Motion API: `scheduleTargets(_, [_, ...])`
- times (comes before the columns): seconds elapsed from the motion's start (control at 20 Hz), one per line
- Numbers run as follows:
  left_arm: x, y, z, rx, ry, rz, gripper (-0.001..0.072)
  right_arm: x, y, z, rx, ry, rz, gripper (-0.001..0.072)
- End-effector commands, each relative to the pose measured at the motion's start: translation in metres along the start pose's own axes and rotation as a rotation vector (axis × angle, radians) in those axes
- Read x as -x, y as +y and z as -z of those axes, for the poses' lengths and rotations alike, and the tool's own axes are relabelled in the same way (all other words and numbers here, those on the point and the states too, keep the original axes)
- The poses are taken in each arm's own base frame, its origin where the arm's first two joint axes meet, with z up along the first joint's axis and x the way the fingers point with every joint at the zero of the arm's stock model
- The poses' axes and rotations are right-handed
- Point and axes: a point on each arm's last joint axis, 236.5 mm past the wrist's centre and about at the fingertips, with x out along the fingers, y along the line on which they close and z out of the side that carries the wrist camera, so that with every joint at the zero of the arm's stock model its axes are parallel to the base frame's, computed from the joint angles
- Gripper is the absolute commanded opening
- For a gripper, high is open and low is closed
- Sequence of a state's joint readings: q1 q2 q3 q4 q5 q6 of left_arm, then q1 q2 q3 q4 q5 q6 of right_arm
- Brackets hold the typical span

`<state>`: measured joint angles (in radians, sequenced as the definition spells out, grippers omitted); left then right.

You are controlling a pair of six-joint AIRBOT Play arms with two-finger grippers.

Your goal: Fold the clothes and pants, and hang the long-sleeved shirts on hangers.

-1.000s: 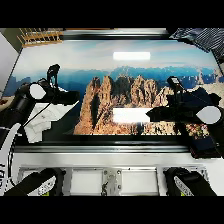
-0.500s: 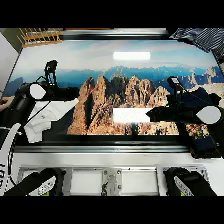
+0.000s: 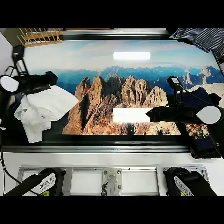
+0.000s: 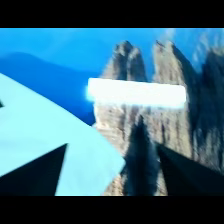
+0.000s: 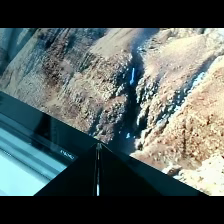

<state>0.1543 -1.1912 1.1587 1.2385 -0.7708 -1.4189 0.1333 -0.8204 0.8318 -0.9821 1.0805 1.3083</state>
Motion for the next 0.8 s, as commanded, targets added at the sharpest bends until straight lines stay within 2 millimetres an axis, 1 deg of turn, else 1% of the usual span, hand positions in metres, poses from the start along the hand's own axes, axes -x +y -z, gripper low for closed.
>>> scheduleTargets(0.0, [0.003, 0.102, -0.017, 0.164, -0.059, -0.152, 0.072, 0.0, 0.0, 0.0, 0.0, 0.0, 0.0, 0.0014])
scheduleTargets(0.05, [-0.003, 0.129, -0.009, 0.217, -0.038, -0.182, 0.072, 0.0, 0.0, 0.0, 0.0, 0.0, 0.0, 0.0013])
scheduleTargets(0.1, [-0.011, 0.155, 0.003, 0.275, -0.011, -0.212, 0.072, 0.0, 0.0, 0.0, 0.0, 0.0, 0.0, 0.0014])
scheduleTargets(0.15, [-0.02, 0.177, 0.018, 0.319, 0.022, -0.236, 0.072, 0.0, 0.0, 0.0, 0.0, 0.0, 0.0, 0.0013])
scheduleTargets(0.25, [-0.04, 0.205, 0.047, 0.378, 0.088, -0.262, 0.072, 0.0, 0.0, 0.0, 0.0, 0.0, 0.0, 0.0014])
scheduleTargets(0.3, [-0.049, 0.215, 0.06, 0.4, 0.118, -0.268, 0.072, 0.0, 0.0, 0.0, 0.0, 0.0, 0.0, 0.0014])
scheduleTargets(0.4, [-0.068, 0.226, 0.083, 0.435, 0.171, -0.274, 0.072, 0.0, 0.0, 0.0, 0.0, 0.0, 0.0, 0.0013])
scheduleTargets(0.45, [-0.077, 0.228, 0.093, 0.447, 0.193, -0.273, 0.072, 0.0, 0.0, 0.0, 0.0, 0.0, 0.0, 0.0013])
scheduleTargets(0.5, [-0.085, 0.227, 0.099, 0.476, 0.204, -0.256, 0.072, 0.0, 0.0, 0.0, 0.0, 0.0, 0.0, 0.0013])
scheduleTargets(0.65, [-0.105, 0.215, 0.102, 0.601, 0.186, -0.185, 0.0719, 0.0, 0.0, 0.0, 0.0, 0.0, 0.0, 0.0014])
scheduleTargets(0.7, [-0.108, 0.21, 0.101, 0.628, 0.181, -0.165, 0.0664, 0.0, 0.0, 0.0, 0.0, 0.0, 0.0, 0.0014])
scheduleTargets(0.75, [-0.111, 0.204, 0.1, 0.639, 0.183, -0.149, 0.049, 0.0, 0.0, 0.0, 0.0, 0.0, 0.0, 0.0014])
